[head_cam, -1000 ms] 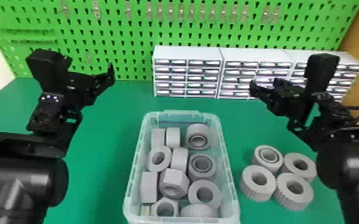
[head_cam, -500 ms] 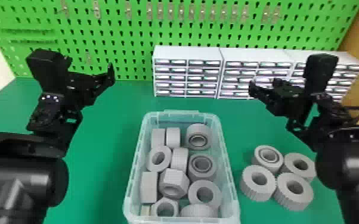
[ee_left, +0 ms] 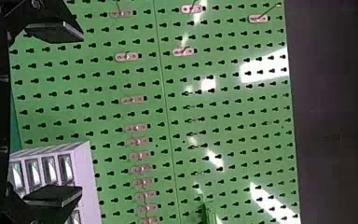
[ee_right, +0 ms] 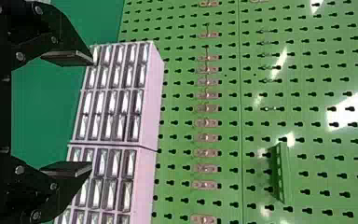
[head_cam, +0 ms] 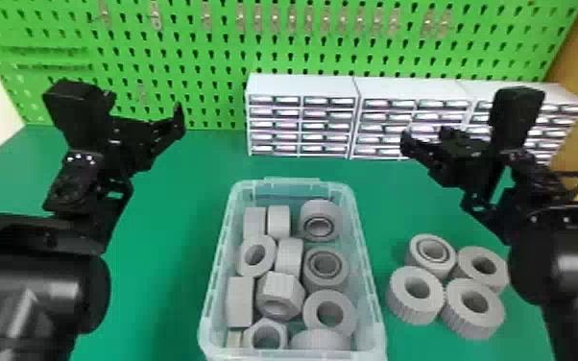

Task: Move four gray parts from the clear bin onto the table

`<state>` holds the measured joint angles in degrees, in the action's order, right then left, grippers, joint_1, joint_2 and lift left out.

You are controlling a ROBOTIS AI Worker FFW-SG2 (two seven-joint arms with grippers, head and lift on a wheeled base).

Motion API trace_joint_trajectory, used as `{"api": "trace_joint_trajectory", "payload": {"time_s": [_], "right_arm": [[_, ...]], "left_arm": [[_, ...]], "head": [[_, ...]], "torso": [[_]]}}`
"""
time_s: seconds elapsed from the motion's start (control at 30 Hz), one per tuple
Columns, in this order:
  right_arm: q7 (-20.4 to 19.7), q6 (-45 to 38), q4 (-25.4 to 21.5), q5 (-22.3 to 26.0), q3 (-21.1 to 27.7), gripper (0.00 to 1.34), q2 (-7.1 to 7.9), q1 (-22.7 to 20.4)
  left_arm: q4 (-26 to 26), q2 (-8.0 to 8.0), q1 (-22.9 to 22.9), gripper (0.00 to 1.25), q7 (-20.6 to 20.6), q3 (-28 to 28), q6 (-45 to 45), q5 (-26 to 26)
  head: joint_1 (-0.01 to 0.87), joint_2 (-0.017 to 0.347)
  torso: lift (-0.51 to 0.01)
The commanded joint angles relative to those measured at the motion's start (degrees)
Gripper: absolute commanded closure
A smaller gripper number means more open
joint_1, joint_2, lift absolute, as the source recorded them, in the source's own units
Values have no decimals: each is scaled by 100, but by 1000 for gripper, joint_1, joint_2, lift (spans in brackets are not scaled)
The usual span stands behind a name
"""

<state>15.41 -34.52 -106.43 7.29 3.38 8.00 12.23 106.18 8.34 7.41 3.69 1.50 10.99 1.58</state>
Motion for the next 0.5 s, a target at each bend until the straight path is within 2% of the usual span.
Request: {"api": "trace_joint_trajectory", "payload": {"time_s": [0.0,0.47], "right_arm": [[-3,-2,0,0,-4,469,0,8],[-3,-2,0,9,-4,469,0,-1]], "left_arm": [[-1,1,-2,133,0,-1,0,0],[-1,1,-2,133,0,-1,0,-9]], "head": [[686,26],[686,26]], "torso": [[-50],[-50]]}}
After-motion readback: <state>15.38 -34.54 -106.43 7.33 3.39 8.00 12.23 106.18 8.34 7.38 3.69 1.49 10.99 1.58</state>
